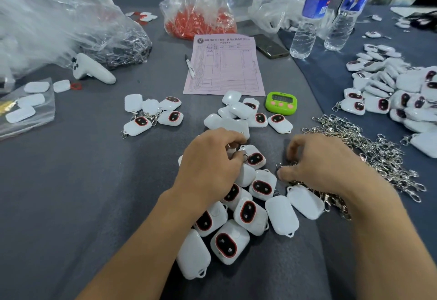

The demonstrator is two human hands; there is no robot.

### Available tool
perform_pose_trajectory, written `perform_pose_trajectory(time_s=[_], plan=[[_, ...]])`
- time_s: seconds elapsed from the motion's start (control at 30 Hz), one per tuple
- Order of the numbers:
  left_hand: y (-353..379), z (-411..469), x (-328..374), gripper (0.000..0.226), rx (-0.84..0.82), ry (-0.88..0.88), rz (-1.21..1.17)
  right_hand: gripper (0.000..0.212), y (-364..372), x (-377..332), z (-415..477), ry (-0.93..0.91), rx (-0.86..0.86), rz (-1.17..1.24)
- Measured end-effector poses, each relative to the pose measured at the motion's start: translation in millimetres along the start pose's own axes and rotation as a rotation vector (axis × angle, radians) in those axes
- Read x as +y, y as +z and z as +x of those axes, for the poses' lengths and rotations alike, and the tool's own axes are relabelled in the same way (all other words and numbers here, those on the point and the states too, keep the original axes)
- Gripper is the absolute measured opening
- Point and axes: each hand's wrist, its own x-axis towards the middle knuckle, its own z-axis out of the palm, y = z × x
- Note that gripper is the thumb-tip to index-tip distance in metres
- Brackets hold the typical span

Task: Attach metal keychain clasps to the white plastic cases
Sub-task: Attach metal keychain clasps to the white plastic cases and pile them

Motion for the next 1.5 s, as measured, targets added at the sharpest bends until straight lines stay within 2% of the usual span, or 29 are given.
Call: perform_pose_trajectory(time_s=[0.1, 0.23, 0.3, 0.4, 0.47, 0.57, 0.63, 0.73, 0.9, 1.03, 1.13, 1.23, 1.4, 1.5], plan=[[0, 1, 0, 0.028, -0.002, 0.004, 0.009, 0.020, 4, -4, 5, -0.026, -0.033, 0.057], [0, 0, -1, 0.028, 0.005, 0.025, 0.028, 0.018, 5, -1, 7, -0.081, 0.040, 0.105], [-1, -2, 0, 0.027, 0.041, 0.090, 0.095, 0.019, 7, -3, 9, -0.096, 0.148, 0.324], [0, -5, 8, 0.018, 0.171, 0.279, 0.256, 0.017, 11, -18, 10, -0.108, 0.255, 0.892], [0, -7, 15, 0.024, 0.178, 0.227, 0.077, 0.020, 15, -32, 8, -0.138, 0.209, 1.119], [0, -6, 16, 0.020, 0.076, 0.070, -0.207, 0.028, 21, -46, 7, -0.143, 0.146, 1.266], [-3, -6, 13, 0.017, 0.064, 0.015, -0.296, 0.030, 24, -50, 8, -0.144, 0.147, 1.281], [-6, -4, 10, 0.019, 0.080, -0.039, -0.350, 0.023, 29, -52, 10, -0.174, 0.204, 1.171], [-4, -4, 9, 0.012, 0.151, -0.050, -0.256, 0.017, 35, -53, 10, -0.215, 0.319, 0.951], [-4, -4, 9, 0.010, 0.253, -0.044, -0.150, 0.014, 37, -54, 9, -0.218, 0.371, 0.931], [-2, -3, 8, 0.011, 0.285, -0.034, -0.202, 0.015, 36, -52, 9, -0.203, 0.349, 0.971], [-1, 2, 5, 0.010, 0.283, -0.105, -0.313, 0.015, 35, -48, 12, -0.155, 0.279, 1.028], [-6, 8, -4, 0.023, 0.294, -0.133, -0.335, 0.017, 31, -37, 16, -0.111, 0.325, 0.885], [-9, 10, -8, 0.026, 0.271, -0.168, -0.443, 0.017, 30, -40, 13, -0.169, 0.233, 0.990]])
